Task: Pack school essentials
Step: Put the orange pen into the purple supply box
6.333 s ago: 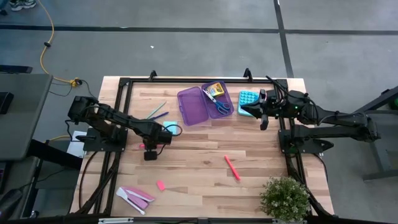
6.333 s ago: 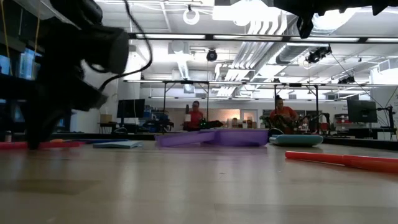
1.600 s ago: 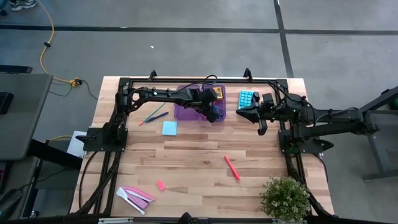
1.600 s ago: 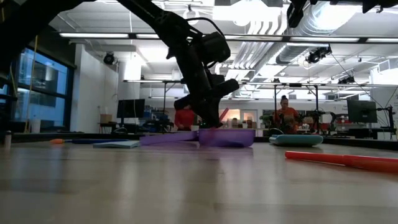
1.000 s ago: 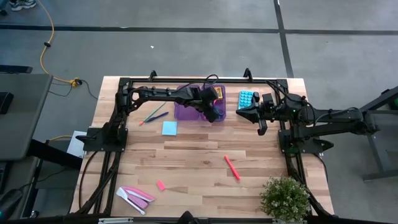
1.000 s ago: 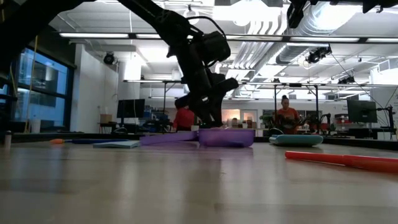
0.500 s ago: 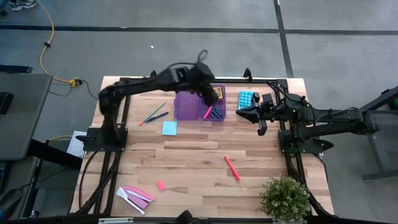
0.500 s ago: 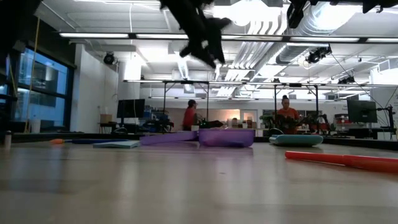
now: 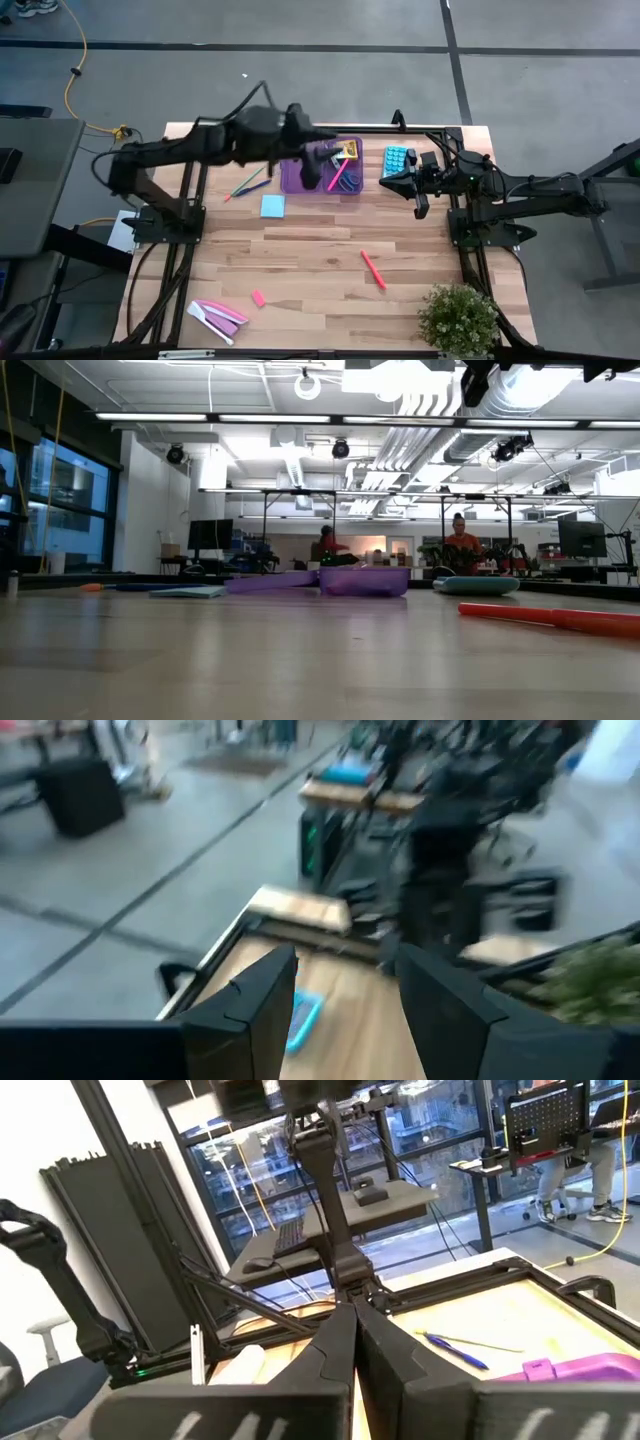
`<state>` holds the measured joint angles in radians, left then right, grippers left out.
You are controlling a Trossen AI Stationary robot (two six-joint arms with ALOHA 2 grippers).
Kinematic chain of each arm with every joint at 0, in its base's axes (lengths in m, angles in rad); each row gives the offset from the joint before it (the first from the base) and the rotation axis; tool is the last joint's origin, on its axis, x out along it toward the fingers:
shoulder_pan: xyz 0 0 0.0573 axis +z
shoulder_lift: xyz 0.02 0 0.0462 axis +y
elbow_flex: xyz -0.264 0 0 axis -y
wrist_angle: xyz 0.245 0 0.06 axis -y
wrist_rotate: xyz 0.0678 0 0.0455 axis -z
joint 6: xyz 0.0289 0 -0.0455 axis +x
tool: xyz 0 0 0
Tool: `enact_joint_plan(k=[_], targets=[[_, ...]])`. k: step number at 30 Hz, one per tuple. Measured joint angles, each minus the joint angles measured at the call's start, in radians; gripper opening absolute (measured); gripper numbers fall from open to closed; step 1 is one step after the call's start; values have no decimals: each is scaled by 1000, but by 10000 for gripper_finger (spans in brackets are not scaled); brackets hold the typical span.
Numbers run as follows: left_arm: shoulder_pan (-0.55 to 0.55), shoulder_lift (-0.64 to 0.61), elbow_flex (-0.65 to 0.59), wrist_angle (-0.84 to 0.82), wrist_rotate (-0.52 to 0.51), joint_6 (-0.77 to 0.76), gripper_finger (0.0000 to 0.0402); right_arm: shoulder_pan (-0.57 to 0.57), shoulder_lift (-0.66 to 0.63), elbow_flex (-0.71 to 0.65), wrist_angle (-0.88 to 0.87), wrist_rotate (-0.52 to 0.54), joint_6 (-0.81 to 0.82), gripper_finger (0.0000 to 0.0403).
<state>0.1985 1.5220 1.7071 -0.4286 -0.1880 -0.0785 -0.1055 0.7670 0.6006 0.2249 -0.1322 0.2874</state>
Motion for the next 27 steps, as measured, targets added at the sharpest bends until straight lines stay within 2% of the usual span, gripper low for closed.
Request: enact_joint_plan(k=[9,13,16,23,27], targets=[[-138,-374,-640,471,-44,-143,159,3,0,0,-3,-9,0,0],[-221,-515,-852,669,-42,-154,159,3,0,0,-3,-9,0,0],[-268,-593,-943,703,-48,-154,159,3,0,0,-3,-9,-9,0],[-300,-690,-996,513,-74,-163,156,4,0,0,-3,-9,-26,0],[-296,-708,-996,485,-152,-116,121,4,0,0,-3,-9,-26,0]])
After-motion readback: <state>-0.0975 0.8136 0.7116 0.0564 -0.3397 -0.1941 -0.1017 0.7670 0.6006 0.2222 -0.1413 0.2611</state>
